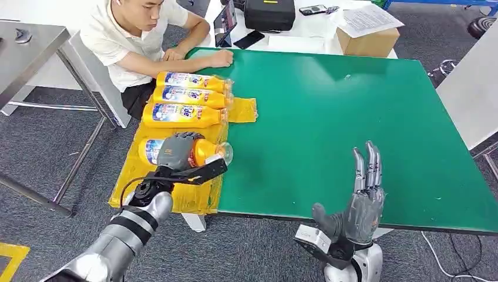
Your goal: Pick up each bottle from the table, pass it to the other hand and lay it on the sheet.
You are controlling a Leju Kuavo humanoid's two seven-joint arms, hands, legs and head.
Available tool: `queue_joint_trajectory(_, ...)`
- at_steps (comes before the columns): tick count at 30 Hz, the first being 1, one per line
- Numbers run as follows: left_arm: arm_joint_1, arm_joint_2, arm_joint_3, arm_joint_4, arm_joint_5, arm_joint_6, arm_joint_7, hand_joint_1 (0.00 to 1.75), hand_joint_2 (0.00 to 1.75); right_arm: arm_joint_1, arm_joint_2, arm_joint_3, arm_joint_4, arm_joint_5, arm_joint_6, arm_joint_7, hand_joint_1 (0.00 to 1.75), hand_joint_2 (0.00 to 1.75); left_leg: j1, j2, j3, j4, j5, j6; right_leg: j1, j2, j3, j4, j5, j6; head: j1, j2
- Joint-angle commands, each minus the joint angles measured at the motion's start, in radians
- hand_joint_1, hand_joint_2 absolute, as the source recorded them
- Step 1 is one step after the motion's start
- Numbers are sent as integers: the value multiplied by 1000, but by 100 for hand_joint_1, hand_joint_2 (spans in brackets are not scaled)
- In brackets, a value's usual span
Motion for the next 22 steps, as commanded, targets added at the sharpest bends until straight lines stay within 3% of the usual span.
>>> queue_joint_trajectory(1,-96,3,19,179,58,-104,-15,0,175,-29,-28,41,94,-57,-4,-1,0,0,2,1,5,-1,-1,-2,1,2,5,-1,-1,-2,0,0)
queue_joint_trajectory(4,-105,-3,45,213,111,-184,-44,0,175,-34,-40,57,115,-83,-4,-1,0,0,1,1,2,-1,0,-1,1,1,2,-1,0,-1,0,0)
queue_joint_trajectory(10,-105,-6,51,216,120,-188,-48,0,175,-35,-41,59,117,-85,-4,-1,0,0,1,1,2,-1,0,-1,1,2,2,-1,0,-1,0,0)
queue_joint_trajectory(13,-115,-14,81,225,220,-327,-105,0,175,-42,-60,92,138,-134,-4,-1,0,0,1,0,1,0,0,-1,1,1,1,-1,0,-1,0,0)
queue_joint_trajectory(15,-138,6,10,235,181,-392,-111,0,175,-44,-68,105,142,-145,-4,-1,0,0,1,1,2,0,-1,-1,1,2,2,-1,0,-1,0,0)
queue_joint_trajectory(22,-150,2,-10,242,161,-384,-88,0,175,-45,-68,107,144,-150,-4,-1,0,0,1,0,2,-1,0,-1,1,1,2,-1,0,-1,0,0)
